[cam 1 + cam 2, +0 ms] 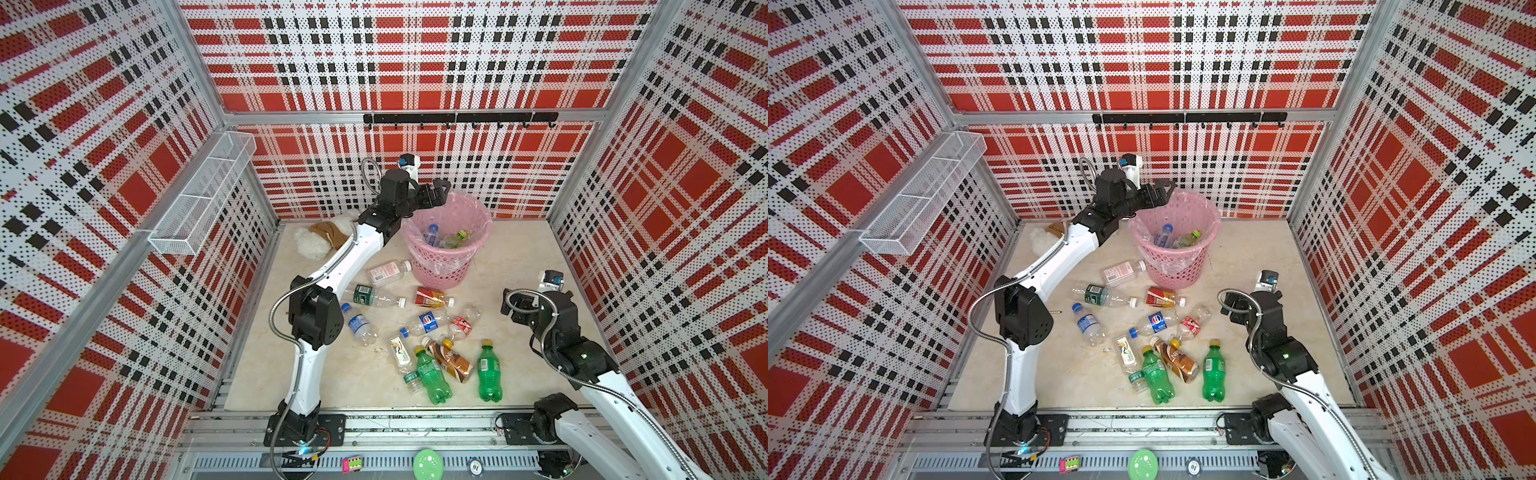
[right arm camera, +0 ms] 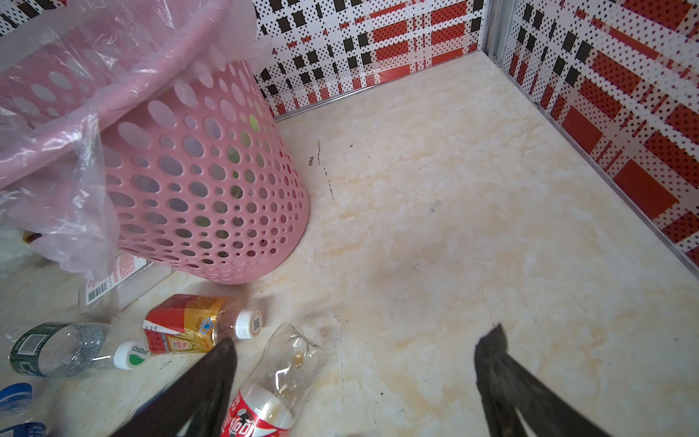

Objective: Throw the plastic bottles in the bin
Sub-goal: Throw the plastic bottle into the trash bin, then pick up the plastic bottle from the bottom-right of the table.

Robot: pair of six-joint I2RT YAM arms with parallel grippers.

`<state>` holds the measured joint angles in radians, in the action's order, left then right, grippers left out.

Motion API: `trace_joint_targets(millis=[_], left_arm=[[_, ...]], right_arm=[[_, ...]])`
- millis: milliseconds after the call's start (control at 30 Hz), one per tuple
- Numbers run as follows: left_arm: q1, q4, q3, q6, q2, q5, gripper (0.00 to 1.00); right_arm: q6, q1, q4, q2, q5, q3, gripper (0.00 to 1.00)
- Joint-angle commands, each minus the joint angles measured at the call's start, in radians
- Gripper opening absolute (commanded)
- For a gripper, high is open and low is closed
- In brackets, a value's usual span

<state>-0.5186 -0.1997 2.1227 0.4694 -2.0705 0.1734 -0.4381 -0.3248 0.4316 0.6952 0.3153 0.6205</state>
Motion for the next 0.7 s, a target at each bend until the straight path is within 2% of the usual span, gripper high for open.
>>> trace_joint_targets(millis=[0,133,167,200,233,267,300,333,400,467,567,667], left_arm=[[-0.010,-0.086,-0.064,-0.076,0.197,-0.106,0.99],[-0.002,-0.026,-0.454,-0.090,0.485,-0.251,0.99],[0.021,0.033,-0.601,-0.018,0.579,-0.258,0.99],[0.071,0.076,-0.736,0.059,0.663,-0.169,0.99],[0.142,0.160,-0.884,0.112,0.744,-0.018,0.99],[0.206,0.305,-1.065,0.185,0.828,0.089,0.99],[0.280,0.378,-1.197,0.227,0.896,0.128,0.99],[0.328,0.365,-1.301,0.230,0.969,0.126,0.99],[0.344,0.233,-1.413,0.150,1.100,0.047,0.99],[0.284,0.059,-1.449,0.051,1.213,-0.107,0.99],[0.176,-0.108,-1.455,-0.010,1.312,-0.336,0.99],[0.160,-0.174,-1.463,-0.012,1.354,-0.415,0.99]], right_arm=[[-0.002,0.003,-0.034,0.013,-0.019,0.007,1.00],[-0.041,0.004,-0.081,0.033,-0.042,-0.008,1.00],[-0.047,0.004,-0.089,0.042,-0.046,-0.008,1.00],[-0.049,0.005,-0.093,0.052,-0.049,-0.007,1.00],[-0.054,0.007,-0.094,0.064,-0.050,-0.004,1.00],[-0.066,0.008,-0.088,0.076,-0.045,0.002,1.00],[-0.075,0.009,-0.085,0.088,-0.046,0.006,1.00],[-0.080,0.009,-0.086,0.102,-0.055,0.011,1.00],[-0.091,0.010,-0.081,0.125,-0.075,0.026,1.00],[-0.106,0.009,-0.054,0.147,-0.100,0.046,1.00],[-0.119,0.009,0.029,0.167,-0.120,0.071,1.00],[-0.157,0.001,0.172,0.190,-0.146,0.107,1.00]])
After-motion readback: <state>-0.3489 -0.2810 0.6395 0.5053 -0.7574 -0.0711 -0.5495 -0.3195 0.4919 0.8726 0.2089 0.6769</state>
